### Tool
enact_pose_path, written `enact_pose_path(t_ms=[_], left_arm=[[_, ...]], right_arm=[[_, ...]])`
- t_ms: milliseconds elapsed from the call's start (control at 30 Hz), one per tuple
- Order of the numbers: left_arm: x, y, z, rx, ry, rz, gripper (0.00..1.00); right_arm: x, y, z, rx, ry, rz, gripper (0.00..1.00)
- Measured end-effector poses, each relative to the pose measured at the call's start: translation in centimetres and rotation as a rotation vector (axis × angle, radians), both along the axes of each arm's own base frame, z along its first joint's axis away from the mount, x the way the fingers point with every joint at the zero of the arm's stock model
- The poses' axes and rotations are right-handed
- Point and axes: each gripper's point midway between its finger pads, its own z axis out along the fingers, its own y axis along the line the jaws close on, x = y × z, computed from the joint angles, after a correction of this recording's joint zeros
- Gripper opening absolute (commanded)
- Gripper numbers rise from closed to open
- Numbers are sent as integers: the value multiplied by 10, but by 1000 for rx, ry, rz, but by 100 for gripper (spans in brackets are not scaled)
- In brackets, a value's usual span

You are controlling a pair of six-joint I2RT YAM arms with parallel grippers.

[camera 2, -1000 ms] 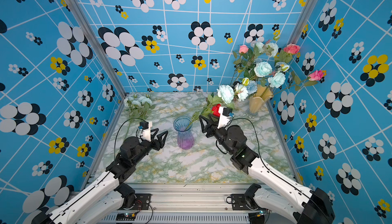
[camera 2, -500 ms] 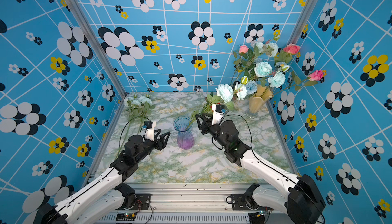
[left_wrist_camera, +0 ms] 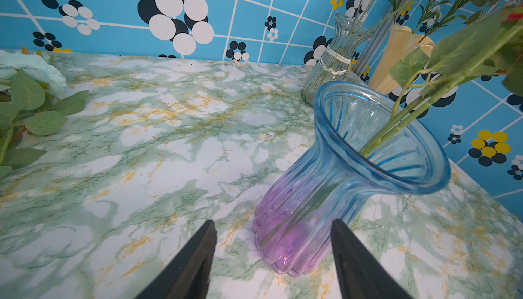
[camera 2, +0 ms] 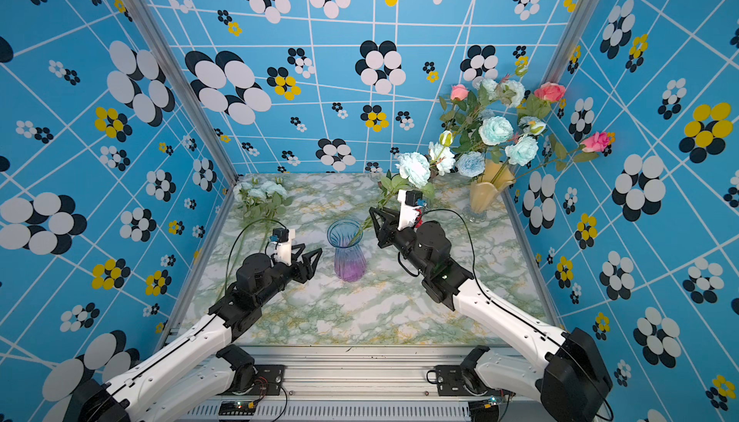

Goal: Pick out blue flowers from the vase
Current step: Pick up the flower from the vase.

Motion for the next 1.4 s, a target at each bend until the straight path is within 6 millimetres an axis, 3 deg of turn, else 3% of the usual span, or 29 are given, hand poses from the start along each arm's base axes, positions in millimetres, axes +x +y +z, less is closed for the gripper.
enact_pose_path(t_ms=[300,433,800,1033,1400], left_arm=[[0,-1,-2,3,7,-3,67],[1,-1,-3,5,10,-3,67],[1,-1,-5,11,13,-4,67],[2,-1,-6,15,13,-5,67],[2,-2,-6,16,14,-5,67]], right_arm=[[3,6,-13,-26,29,13,28],[5,9,-21,-46,37,22,21],[2,14,-13,-92,34,56,1],[-2,16,18,-135,7,78,0],[-15,5,99,-196,-80,74,0]])
